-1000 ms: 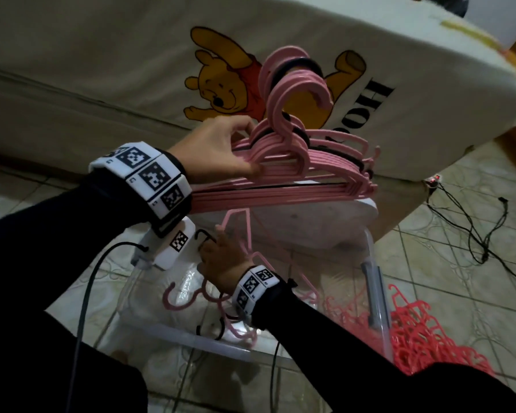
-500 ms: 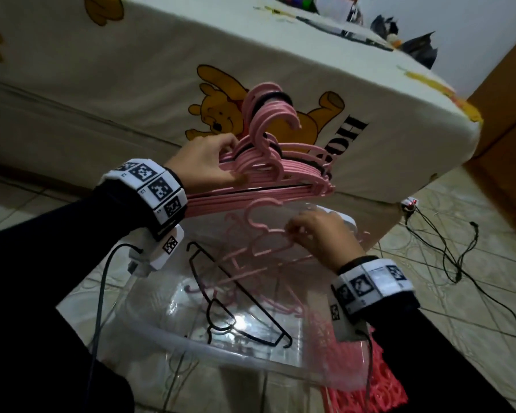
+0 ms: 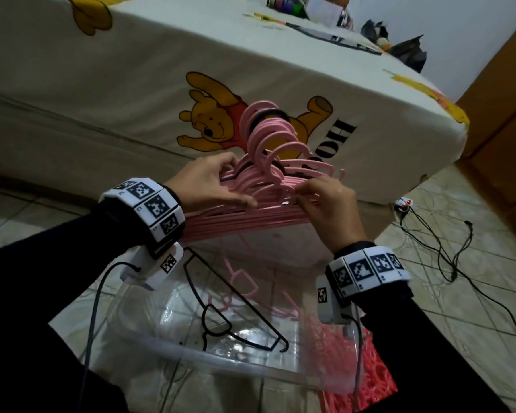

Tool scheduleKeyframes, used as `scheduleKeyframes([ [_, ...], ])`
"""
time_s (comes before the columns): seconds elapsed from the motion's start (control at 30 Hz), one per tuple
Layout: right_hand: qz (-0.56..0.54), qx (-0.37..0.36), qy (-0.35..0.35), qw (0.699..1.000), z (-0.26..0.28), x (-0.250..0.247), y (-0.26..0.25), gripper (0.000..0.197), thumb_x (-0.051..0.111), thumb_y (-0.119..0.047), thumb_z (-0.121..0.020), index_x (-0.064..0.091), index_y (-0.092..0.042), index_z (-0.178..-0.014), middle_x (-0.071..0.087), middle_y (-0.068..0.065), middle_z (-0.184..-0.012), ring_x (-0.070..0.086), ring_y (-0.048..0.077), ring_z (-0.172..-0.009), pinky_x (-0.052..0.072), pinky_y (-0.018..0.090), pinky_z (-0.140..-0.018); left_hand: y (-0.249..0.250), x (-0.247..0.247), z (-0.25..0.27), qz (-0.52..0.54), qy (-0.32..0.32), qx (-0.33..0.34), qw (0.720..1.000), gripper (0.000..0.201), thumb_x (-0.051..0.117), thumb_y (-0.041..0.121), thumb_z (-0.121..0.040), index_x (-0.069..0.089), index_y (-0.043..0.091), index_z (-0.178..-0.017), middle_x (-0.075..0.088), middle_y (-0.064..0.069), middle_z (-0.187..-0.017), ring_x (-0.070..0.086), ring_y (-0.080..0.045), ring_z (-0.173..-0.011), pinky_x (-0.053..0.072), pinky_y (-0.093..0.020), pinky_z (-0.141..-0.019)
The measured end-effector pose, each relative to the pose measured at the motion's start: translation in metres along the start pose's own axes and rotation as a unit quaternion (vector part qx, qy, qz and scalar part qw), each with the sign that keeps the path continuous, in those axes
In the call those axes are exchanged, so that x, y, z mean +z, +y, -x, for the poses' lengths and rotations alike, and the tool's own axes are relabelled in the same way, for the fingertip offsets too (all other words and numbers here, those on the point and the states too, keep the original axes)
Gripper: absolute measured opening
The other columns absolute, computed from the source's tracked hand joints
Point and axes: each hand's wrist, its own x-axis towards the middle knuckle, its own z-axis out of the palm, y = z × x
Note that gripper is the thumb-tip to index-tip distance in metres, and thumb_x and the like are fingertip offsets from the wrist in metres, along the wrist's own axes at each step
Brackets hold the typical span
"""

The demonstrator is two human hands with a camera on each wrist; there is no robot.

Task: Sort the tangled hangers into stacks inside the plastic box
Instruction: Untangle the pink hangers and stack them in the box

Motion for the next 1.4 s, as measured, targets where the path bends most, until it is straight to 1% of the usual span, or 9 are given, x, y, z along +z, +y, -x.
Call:
scheduleKeyframes([
  [0.2, 0.064, 0.055, 0.008, 0.996, 0.001, 0.006, -0.003, 0.027, 0.073, -0.023, -0.078, 0.061, -0.010, -0.098, 0.057, 0.010, -0.108, 0.052, 0.026, -0.103, 0.049, 0.045, -0.084, -0.002, 0.003, -0.002, -0.020, -0.015, 0.008, 1.000, 0.069, 0.074, 0.060, -0.052, 0.059, 0.020, -0.105, 0.067, 0.002, -0.104, 0.062, -0.018, -0.101, 0.047, -0.047, -0.093],
  [0.3, 0.154, 0.067, -0.096, 0.981, 0.000, 0.000, 0.009, 0.073, 0.075, -0.037, -0.073, 0.041, -0.012, -0.134, 0.038, 0.009, -0.143, 0.025, 0.027, -0.137, 0.022, 0.056, -0.113, -0.003, 0.003, -0.003, -0.024, -0.022, -0.008, 0.999, 0.064, 0.066, 0.056, -0.048, 0.059, 0.025, -0.103, 0.067, 0.005, -0.104, 0.063, -0.016, -0.101, 0.047, -0.044, -0.095],
  [0.4, 0.196, 0.056, -0.173, 0.964, 0.004, 0.000, 0.019, 0.090, 0.074, -0.027, -0.074, 0.022, -0.015, -0.146, 0.020, 0.004, -0.156, 0.004, 0.021, -0.146, 0.003, 0.054, -0.116, -0.001, 0.008, -0.002, -0.027, -0.045, -0.001, 0.999, 0.061, 0.065, 0.055, -0.049, 0.059, 0.025, -0.102, 0.068, 0.006, -0.102, 0.064, -0.014, -0.098, 0.048, -0.043, -0.093],
  [0.5, 0.194, 0.035, -0.154, 0.968, 0.009, 0.013, 0.018, 0.071, 0.068, -0.002, -0.073, 0.039, -0.010, -0.138, 0.042, 0.011, -0.144, 0.030, 0.027, -0.139, 0.017, 0.050, -0.115, -0.001, 0.019, 0.001, -0.005, -0.066, 0.019, 0.998, 0.053, 0.068, 0.048, -0.056, 0.061, 0.021, -0.100, 0.069, 0.004, -0.102, 0.064, -0.014, -0.099, 0.048, -0.043, -0.094],
  [0.63, 0.199, 0.042, -0.126, 0.971, 0.011, 0.016, 0.017, 0.029, 0.057, -0.001, -0.081, 0.061, -0.010, -0.108, 0.067, 0.013, -0.098, 0.062, 0.034, -0.088, 0.045, 0.037, -0.072, -0.001, 0.021, 0.000, -0.065, -0.068, 0.032, 0.995, 0.048, 0.072, 0.053, -0.065, 0.061, 0.024, -0.101, 0.070, 0.004, -0.094, 0.066, -0.016, -0.091, 0.051, -0.042, -0.084],
  [0.83, 0.242, 0.059, -0.195, 0.949, 0.010, 0.014, 0.018, 0.023, 0.049, -0.001, -0.083, 0.060, -0.006, -0.103, 0.067, 0.018, -0.094, 0.061, 0.041, -0.084, 0.040, 0.040, -0.065, -0.012, 0.012, -0.003, -0.365, -0.100, 0.081, 0.922, 0.057, 0.067, 0.041, -0.079, 0.042, 0.021, -0.126, 0.059, 0.000, -0.119, 0.057, -0.020, -0.105, 0.046, -0.038, -0.086],
  [1.13, 0.124, 0.107, -0.202, 0.966, 0.012, 0.026, 0.012, 0.025, 0.054, -0.005, -0.084, 0.061, -0.010, -0.108, 0.067, 0.013, -0.103, 0.059, 0.034, -0.095, 0.016, 0.023, -0.058, -0.017, 0.010, 0.000, -0.403, -0.045, 0.021, 0.914, 0.024, 0.052, 0.035, -0.085, 0.047, 0.021, -0.104, 0.064, -0.008, -0.095, 0.060, -0.033, -0.084, 0.045, -0.037, -0.070],
  [1.3, 0.133, 0.163, -0.231, 0.950, 0.015, 0.012, 0.041, 0.068, 0.082, -0.041, -0.064, 0.051, -0.015, -0.118, 0.058, 0.006, -0.111, 0.055, 0.027, -0.104, 0.045, 0.035, -0.085, -0.020, -0.007, -0.002, -0.385, -0.020, -0.015, 0.923, 0.021, 0.055, 0.035, -0.087, 0.046, 0.026, -0.103, 0.064, -0.008, -0.096, 0.051, -0.028, -0.075, 0.037, -0.034, -0.065],
  [1.4, 0.252, 0.283, -0.354, 0.855, 0.028, -0.002, 0.073, 0.087, 0.071, -0.079, -0.043, 0.058, -0.013, -0.097, 0.061, 0.005, -0.100, 0.058, 0.023, -0.091, 0.051, 0.036, -0.081, -0.026, -0.019, 0.000, -0.374, 0.001, -0.042, 0.926, 0.026, 0.058, 0.045, -0.085, 0.047, 0.028, -0.102, 0.064, -0.006, -0.097, 0.052, -0.029, -0.078, 0.035, -0.033, -0.065],
])
